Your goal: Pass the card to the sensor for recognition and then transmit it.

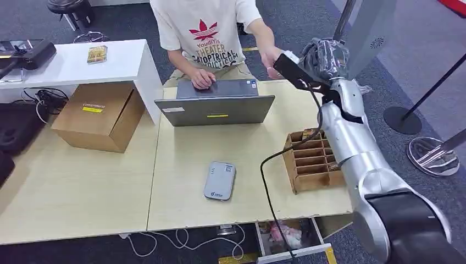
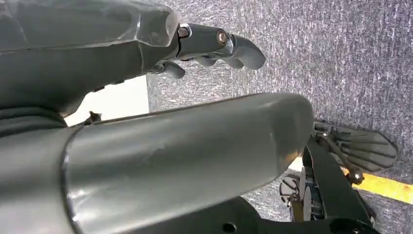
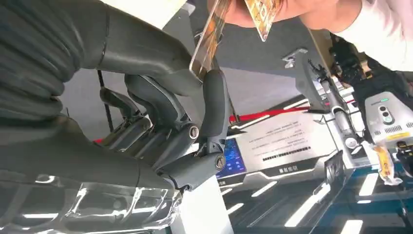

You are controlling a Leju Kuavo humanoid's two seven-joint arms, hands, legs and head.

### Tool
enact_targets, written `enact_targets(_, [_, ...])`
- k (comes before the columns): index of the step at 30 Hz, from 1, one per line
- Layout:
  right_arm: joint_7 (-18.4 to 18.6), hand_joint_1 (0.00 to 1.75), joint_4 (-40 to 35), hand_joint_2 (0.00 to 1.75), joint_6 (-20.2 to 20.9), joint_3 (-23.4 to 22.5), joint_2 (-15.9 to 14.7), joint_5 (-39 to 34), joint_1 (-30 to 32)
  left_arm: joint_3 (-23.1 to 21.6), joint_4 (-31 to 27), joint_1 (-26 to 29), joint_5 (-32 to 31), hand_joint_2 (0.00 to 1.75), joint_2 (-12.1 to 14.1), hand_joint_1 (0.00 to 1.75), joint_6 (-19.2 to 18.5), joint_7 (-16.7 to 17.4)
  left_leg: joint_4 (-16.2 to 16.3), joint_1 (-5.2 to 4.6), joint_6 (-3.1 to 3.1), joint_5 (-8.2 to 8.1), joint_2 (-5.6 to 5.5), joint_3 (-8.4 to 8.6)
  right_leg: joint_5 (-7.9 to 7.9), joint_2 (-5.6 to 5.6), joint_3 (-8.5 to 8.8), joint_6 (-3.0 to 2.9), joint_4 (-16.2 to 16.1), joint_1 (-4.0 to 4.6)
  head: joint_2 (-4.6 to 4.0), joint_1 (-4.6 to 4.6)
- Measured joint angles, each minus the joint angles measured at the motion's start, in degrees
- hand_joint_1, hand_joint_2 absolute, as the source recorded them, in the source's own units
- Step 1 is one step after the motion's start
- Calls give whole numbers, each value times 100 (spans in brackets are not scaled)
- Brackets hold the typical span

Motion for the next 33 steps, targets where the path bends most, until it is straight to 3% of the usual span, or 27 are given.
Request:
enact_targets(3, [-2, 175, 50, 175, 0, -22, 30, 4, -9, 0, 0, 0, 2, 0, 0, 0, 7, 15, 0, 0, 0, 0, 0, 0, 0, 0, 0, 0, 0, 0, 0, 0])
enact_targets(4, [-9, 10, 115, 175, 0, -35, 61, 7, -24, 0, 0, 0, 9, 0, 0, 0, 11, 15, 0, 0, 0, 0, 0, 0, 0, 0, 0, 0, 0, 0, 0, 0])
enact_targets(5, [-9, 0, 129, 175, 2, -37, 68, 4, -26, 0, 0, 0, 11, 0, 0, 0, 11, 15, 0, 0, 0, 0, 0, 0, 0, 0, 0, 0, 0, 0, 0, 0])
enact_targets(18, [-162, 0, 236, 175, -201, -100, 127, -20, 2, 9, 0, 0, 15, 0, -2, 0, 13, 13, 0, 0, 0, 0, 0, 1, 0, 0, 0, 0, 0, 0, 0, -2])
enact_targets(25, [-367, 0, -30, 175, -273, -253, 133, -312, 312, 26, 0, 1, 2, 0, -2, 0, 17, 13, 0, 0, 0, 0, 0, 0, 0, 0, 0, 0, 0, 0, 0, 0])
enact_targets(33, [-736, 0, -900, 175, 496, -631, 286, -1758, 976, 109, 0, 1, 4, 0, -2, 0, 66, 13, 0, 0, 0, 0, 0, 0, 0, 0, 0, 0, -1, 0, 0, 0])
